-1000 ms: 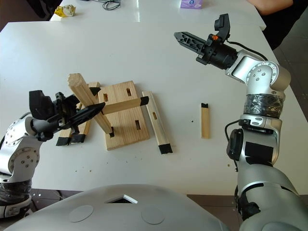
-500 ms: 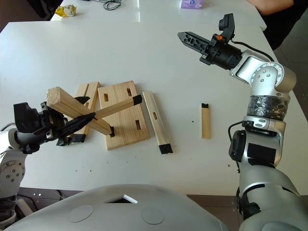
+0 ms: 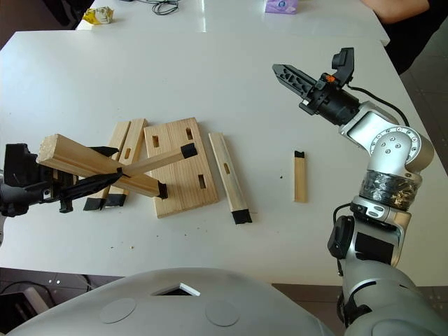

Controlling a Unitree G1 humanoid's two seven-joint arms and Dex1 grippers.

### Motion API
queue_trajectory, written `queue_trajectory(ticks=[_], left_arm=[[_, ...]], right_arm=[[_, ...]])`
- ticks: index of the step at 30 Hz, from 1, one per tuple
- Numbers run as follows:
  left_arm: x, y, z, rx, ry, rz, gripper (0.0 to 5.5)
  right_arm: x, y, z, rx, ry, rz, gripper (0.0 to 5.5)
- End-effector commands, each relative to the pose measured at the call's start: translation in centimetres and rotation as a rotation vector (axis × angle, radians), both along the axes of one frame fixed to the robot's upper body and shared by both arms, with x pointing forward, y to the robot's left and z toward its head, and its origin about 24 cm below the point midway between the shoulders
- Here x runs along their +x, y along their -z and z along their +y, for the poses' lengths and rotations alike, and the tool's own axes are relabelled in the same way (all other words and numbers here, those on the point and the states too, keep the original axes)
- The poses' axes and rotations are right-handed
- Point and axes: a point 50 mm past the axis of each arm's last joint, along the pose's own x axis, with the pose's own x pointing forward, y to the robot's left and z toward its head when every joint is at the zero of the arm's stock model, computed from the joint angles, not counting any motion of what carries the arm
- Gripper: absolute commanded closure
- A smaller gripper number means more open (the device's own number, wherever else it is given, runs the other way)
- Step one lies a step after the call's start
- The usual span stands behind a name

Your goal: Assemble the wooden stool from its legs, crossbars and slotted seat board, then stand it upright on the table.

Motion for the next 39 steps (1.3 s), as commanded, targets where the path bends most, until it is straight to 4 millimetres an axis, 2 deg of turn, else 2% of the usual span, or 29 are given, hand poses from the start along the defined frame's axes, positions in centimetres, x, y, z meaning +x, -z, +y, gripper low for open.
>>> queue_trajectory(ticks=[1, 8, 12, 16, 23, 28, 31, 33, 39], left_arm=[[-0.3, 2.3, 1.2, 0.142, -0.021, 0.174, 3.45], [-0.6, 2.4, 1.8, 0.201, 0.011, 0.2, 3.45], [0.1, 1.8, 1.9, 0.217, 0.025, 0.182, 3.45], [0.6, 1.5, 1.0, 0.221, 0.05, 0.154, 3.45], [1.5, 1.4, -1.9, 0.318, 0.07, 0.04, 3.45], [1.1, 1.1, -1.8, 0.383, 0.094, 0.047, 3.45], [1.3, 0.9, -1.6, 0.393, 0.137, 0.086, 3.45], [1.7, 1.2, -1.5, 0.416, 0.175, 0.115, 3.45], [1.7, 4.0, -0.2, 0.484, 0.205, 0.206, 3.45]], right_arm=[[-0.9, 0.3, 0.0, 0.014, 0.019, 0.004, 2.14], [-2.1, 0.8, -0.6, 0.024, 0.067, 0.015, 2.14], [-2.2, 0.7, -0.5, 0.035, 0.083, 0.01, 2.14], [-2.7, 1.2, -0.1, 0.053, 0.099, 0.014, 2.14], [-4.1, 2.1, 0.4, 0.083, 0.143, 0.028, 2.14], [-4.9, 2.2, -0.2, 0.08, 0.192, 0.038, 2.14], [-5.1, 2.2, 0.1, 0.085, 0.198, 0.038, 2.14], [-5.2, 2.3, 0.6, 0.091, 0.199, 0.037, 2.14], [-5.3, 2.8, 2.1, 0.132, 0.204, 0.038, 2.14]])
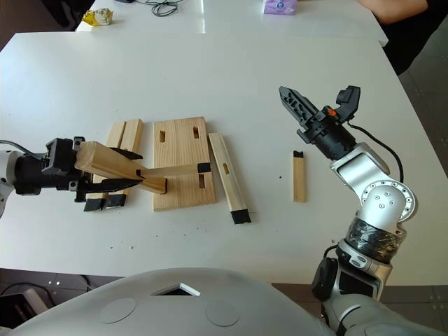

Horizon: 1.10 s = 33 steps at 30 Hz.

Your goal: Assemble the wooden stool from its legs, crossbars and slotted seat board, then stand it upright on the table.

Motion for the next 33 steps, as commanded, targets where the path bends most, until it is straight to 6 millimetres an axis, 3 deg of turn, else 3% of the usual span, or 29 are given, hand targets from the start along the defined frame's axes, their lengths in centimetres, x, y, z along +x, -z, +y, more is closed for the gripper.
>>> queue_trajectory(ticks=[1, 7, 12, 18, 31, 33], left_arm=[[-1.4, 4.9, 1.9, 0.201, -0.026, 0.229, 3.45], [-2.1, 6.4, 2.5, 0.271, 0.008, 0.225, 3.45], [-1.0, 6.3, 2.2, 0.265, 0.008, 0.18, 3.45], [-1.8, 7.4, 1.6, 0.271, 0.025, 0.2, 3.45], [1.3, 4.8, 2.1, 0.189, 0.051, 0.19, 3.45], [1.6, 4.2, 2.1, 0.157, 0.042, 0.185, 2.97]], right_arm=[[-0.4, 0.4, 0.5, 0.02, 0.016, 0.003, 2.14], [-0.1, 0.7, 1.0, 0.025, 0.02, 0.011, 2.14], [0.6, 0.6, 1.7, 0.032, 0.005, -0.001, 2.14], [1.0, 0.8, 2.7, 0.035, -0.015, -0.001, 2.14], [0.6, 2.1, 3.0, 0.054, 0.012, 0.01, 2.14], [0.5, 2.4, 2.9, 0.054, 0.02, 0.014, 2.14]])
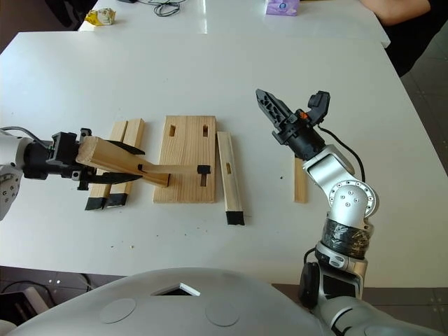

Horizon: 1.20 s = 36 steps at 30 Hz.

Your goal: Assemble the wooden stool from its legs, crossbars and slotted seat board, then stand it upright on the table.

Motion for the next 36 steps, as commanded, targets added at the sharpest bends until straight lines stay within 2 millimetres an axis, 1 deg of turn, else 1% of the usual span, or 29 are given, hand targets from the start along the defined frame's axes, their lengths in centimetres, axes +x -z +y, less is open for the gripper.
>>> queue_trajectory(ticks=[1, 2, 7, 13, 17, 20, 21, 23, 25, 27, 29, 33, 36], left_arm=[[-0.6, 3.3, 1.8, 0.168, -0.085, 0.23, 2.86], [-0.4, 3.1, 1.7, 0.156, -0.088, 0.226, 2.63], [0.5, 1.9, 1.2, 0.117, -0.097, 0.179, 1.89], [0.3, 2.3, 1.9, 0.166, -0.105, 0.155, 1.86], [-0.3, 2.7, 2.9, 0.196, -0.136, 0.163, 1.86], [-0.8, 3.1, 3.5, 0.215, -0.173, 0.173, 1.86], [-0.8, 3.1, 3.9, 0.221, -0.206, 0.168, 1.86], [-0.5, 2.9, 5.1, 0.215, -0.323, 0.145, 1.86], [0.2, 2.5, 6.8, 0.154, -0.563, 0.094, 1.86], [-0.1, 2.6, 7.6, 0.1, -0.743, 0.069, 1.86], [-0.9, 3.2, 7.2, 0.057, -0.864, 0.068, 1.86], [-2.0, 4.7, 5.3, -0.001, -1.042, 0.083, 1.86], [-2.4, 6.3, 4.7, 0.039, -1.185, 0.113, 1.86]], right_arm=[[-0.2, 0.8, -0.2, -0.013, 0.03, 0.014, 2.14], [-0.2, 0.9, -0.3, -0.01, 0.036, 0.017, 2.14], [-0.7, 2.5, -0.5, -0.012, 0.051, 0.066, 2.14], [-1.0, 3.2, -0.9, -0.026, 0.063, 0.086, 2.14], [-0.6, 3.2, -1.7, -0.04, 0.076, 0.087, 2.14], [-0.4, 3.2, -1.8, -0.048, 0.082, 0.08, 2.14], [-0.4, 3.2, -1.8, -0.05, 0.082, 0.079, 2.14], [-0.5, 3.3, -1.8, -0.054, 0.085, 0.078, 2.14], [-0.5, 3.3, -2.0, -0.056, 0.104, 0.071, 2.14], [-0.5, 3.1, -2.3, -0.044, 0.133, 0.064, 2.14], [-0.5, 3.1, -2.3, -0.041, 0.143, 0.062, 2.14], [-0.6, 2.9, -2.6, -0.051, 0.152, 0.065, 2.14], [-0.4, 2.6, -2.9, -0.069, 0.151, 0.066, 2.14]])
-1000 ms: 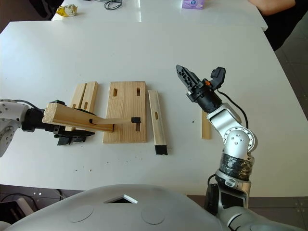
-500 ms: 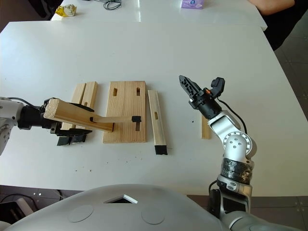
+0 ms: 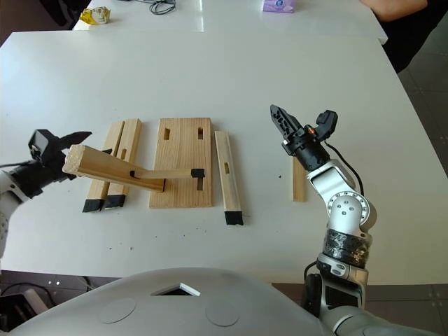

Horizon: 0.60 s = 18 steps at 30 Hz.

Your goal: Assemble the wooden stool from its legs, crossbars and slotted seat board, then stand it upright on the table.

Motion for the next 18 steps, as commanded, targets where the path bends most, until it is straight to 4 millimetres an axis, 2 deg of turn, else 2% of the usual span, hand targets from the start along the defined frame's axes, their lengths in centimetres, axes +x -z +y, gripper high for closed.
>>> queue_trajectory(ticks=[1, 6, 11, 18], left_arm=[[-0.5, 1.7, -0.4, 0.037, -0.19, 0.052, 1.86], [-1.0, 2.1, -0.5, 0.044, -0.31, 0.08, 1.86], [-1.7, 3.4, -1.4, 0.046, -0.3, 0.145, 1.86], [-2.4, 3.6, -0.5, 0.065, -0.354, 0.17, 1.86]], right_arm=[[0.4, -0.8, -0.5, -0.03, 0.0, -0.007, 2.14], [0.6, -1.0, -0.7, -0.049, -0.014, -0.001, 2.14], [0.6, -0.8, -0.4, -0.05, -0.015, 0.008, 2.14], [0.2, -0.6, -0.7, -0.051, -0.01, 0.014, 2.14]])
